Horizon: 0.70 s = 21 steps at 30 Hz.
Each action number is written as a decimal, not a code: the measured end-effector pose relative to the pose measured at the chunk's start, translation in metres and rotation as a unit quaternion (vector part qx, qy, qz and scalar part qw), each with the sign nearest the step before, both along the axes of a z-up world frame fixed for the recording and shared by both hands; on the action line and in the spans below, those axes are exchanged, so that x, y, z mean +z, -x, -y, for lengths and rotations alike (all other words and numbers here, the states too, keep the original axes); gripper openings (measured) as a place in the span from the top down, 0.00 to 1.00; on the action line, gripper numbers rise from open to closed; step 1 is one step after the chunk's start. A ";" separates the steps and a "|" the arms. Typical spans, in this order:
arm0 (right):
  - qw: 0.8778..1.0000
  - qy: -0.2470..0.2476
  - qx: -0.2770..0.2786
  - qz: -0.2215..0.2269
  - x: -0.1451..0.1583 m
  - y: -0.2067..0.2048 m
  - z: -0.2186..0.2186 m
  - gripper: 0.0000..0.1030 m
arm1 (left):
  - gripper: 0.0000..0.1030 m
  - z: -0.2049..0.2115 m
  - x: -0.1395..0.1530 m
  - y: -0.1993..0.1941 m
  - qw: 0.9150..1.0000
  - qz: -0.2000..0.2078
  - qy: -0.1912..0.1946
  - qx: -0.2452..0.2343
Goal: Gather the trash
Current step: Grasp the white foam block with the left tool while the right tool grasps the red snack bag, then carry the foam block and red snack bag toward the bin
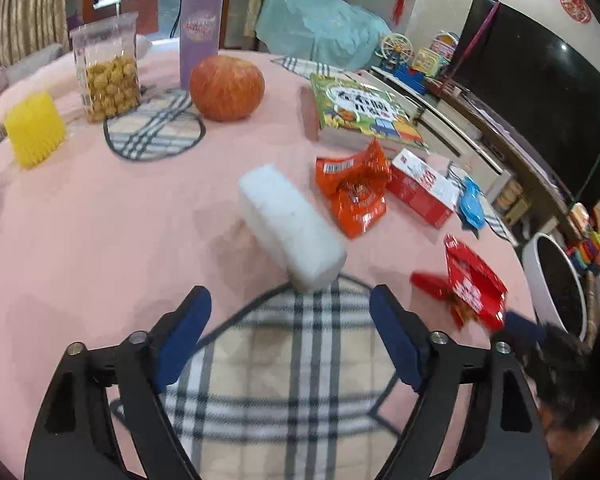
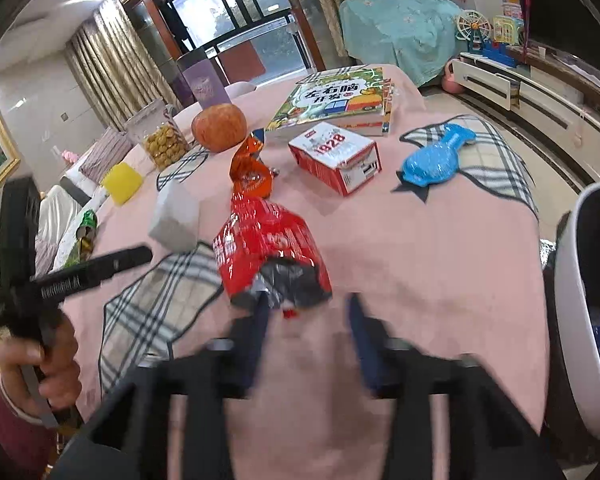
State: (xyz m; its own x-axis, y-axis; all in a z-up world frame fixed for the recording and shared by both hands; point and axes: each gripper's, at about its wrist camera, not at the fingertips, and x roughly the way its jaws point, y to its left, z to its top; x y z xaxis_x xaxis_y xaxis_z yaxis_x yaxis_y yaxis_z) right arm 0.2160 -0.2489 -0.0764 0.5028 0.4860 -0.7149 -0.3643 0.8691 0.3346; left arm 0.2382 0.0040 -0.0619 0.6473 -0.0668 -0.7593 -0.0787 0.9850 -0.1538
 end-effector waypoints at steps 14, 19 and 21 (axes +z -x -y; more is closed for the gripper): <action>0.999 0.012 0.025 0.023 -0.002 -0.024 -0.036 0.17 | 0.70 0.001 -0.013 -0.007 0.999 0.004 -0.014 -0.037; 0.999 0.023 0.023 0.026 -0.005 -0.036 -0.050 0.26 | 0.70 -0.003 -0.006 0.011 0.998 0.003 0.012 -0.054; 1.000 0.020 0.013 0.015 -0.007 -0.036 -0.050 0.64 | 0.70 -0.001 -0.002 0.018 0.998 0.005 0.019 -0.063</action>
